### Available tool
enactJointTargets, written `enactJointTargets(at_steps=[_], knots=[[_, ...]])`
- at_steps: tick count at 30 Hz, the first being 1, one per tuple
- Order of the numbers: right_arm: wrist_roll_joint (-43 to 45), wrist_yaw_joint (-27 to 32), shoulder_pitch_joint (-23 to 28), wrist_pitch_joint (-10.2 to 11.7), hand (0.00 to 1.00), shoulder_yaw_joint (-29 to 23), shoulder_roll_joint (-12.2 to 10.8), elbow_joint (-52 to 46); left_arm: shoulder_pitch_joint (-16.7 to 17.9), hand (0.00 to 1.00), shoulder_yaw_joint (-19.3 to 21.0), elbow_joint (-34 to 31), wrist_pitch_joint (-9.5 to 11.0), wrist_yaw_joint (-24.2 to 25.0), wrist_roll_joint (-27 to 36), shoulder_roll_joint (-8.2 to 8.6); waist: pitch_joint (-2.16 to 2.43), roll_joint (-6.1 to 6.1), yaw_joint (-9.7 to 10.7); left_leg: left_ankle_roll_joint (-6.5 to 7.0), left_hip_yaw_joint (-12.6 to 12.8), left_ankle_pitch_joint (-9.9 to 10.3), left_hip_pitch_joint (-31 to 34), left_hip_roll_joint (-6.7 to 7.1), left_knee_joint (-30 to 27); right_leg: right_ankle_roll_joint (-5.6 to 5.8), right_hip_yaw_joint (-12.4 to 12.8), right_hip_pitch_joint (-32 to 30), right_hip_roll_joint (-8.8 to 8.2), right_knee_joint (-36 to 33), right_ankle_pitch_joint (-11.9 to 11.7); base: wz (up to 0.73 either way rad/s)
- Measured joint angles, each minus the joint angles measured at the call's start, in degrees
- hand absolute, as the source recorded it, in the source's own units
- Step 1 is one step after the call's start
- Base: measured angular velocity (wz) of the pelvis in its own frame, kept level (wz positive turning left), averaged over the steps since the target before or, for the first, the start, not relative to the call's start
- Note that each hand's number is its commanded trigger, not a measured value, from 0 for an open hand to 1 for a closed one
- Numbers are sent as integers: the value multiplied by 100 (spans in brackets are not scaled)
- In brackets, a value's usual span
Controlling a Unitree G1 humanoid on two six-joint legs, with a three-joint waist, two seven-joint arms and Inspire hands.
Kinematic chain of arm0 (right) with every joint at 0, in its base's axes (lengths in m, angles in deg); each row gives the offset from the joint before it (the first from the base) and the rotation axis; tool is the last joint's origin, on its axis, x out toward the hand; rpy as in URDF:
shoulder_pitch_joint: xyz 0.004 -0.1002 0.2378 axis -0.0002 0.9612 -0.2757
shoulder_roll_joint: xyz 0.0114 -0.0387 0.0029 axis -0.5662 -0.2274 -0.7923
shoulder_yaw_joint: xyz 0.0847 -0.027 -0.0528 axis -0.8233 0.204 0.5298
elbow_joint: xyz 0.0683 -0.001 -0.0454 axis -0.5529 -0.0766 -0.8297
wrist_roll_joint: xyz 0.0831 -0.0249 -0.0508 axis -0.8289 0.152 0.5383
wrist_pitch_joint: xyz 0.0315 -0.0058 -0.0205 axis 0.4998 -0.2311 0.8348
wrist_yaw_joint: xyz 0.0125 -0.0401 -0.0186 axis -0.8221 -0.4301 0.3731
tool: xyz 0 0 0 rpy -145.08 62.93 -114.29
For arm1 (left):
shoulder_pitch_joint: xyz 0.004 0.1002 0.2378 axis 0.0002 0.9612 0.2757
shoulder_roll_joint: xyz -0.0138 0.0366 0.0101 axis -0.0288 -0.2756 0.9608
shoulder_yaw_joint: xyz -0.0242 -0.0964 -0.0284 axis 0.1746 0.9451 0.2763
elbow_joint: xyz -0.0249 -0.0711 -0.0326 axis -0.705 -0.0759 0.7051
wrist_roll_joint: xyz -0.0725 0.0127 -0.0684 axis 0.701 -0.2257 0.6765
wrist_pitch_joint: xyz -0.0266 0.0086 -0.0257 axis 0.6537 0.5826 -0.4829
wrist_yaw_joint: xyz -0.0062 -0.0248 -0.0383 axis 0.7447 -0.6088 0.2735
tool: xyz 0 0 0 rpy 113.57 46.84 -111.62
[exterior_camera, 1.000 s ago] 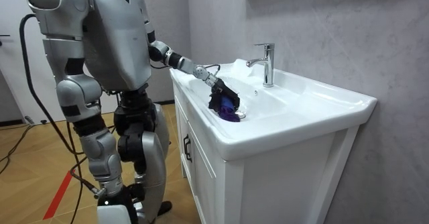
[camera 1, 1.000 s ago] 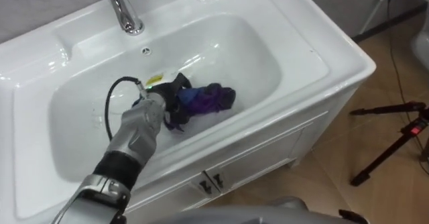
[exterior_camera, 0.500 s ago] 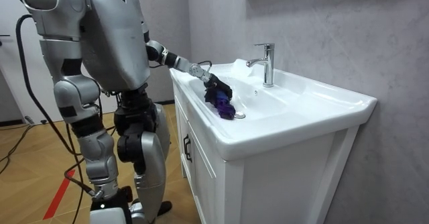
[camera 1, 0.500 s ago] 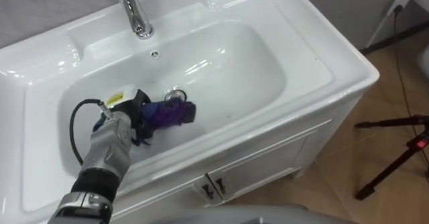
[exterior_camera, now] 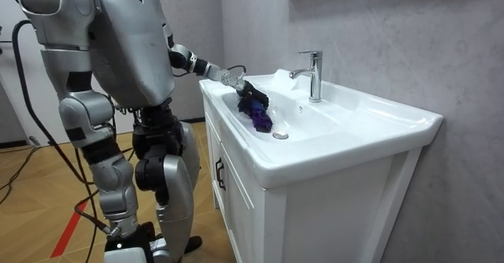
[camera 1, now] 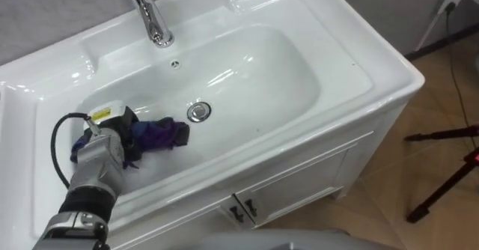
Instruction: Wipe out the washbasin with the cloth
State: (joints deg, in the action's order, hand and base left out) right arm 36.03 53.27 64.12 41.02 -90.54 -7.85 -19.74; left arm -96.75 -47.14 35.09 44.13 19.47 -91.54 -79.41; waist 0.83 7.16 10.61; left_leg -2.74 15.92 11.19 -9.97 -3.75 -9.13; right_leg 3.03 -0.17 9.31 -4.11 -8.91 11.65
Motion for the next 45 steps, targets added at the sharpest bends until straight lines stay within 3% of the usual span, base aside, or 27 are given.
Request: enactJointTargets(at_steps=[5,8,17,25,28,35,41,45], knots=[[-110,-11,36,9,0,-82,47,-133,-58,100,152,-9,-53,207,57,-81,-4,19,-9,0,-21,-1,26,-7,-14,-11,10,-22,1,15,0,-2],[-258,14,35,35,0,-80,34,-107,-87,100,182,-3,-245,185,518,-90,-7,16,-1,0,-39,-1,26,-11,-14,-12,-2,-9,5,14,0,0],[-559,215,34,261,0,-50,2,-48,-230,100,339,297,-218,-238,1377,-103,-80,-65,0,-2,-24,1,-8,-13,-13,-19,-3,5,7,15,32,0],[-728,272,128,236,0,-13,-24,-46,-321,100,326,344,-231,-452,1376,-88,-123,-128,58,-3,-21,1,38,-29,-45,-22,1,-41,17,-13,39,0],[-796,265,173,215,0,-13,-32,-51,-511,100,323,562,-335,-466,1525,-96,-122,-127,174,-9,-27,5,125,-37,-102,-26,-8,-78,16,-13,36,5],[-914,193,143,181,0,-19,70,47,-1437,100,254,1576,-489,-594,1791,-105,-100,-51,360,-6,-14,3,543,-54,-185,-32,15,-564,19,-247,7,0],[-1240,205,16,188,0,-16,252,188,-2129,100,-150,2490,-508,-991,2172,-134,-133,6,489,8,121,-7,798,-67,-255,-29,127,-949,16,-384,9,-10],[-1456,263,-90,201,0,7,256,218,-2507,100,-310,2871,-509,-1311,2319,-139,-170,-59,514,27,208,-19,968,-64,-263,-28,203,-1227,16,-518,10,-11]])
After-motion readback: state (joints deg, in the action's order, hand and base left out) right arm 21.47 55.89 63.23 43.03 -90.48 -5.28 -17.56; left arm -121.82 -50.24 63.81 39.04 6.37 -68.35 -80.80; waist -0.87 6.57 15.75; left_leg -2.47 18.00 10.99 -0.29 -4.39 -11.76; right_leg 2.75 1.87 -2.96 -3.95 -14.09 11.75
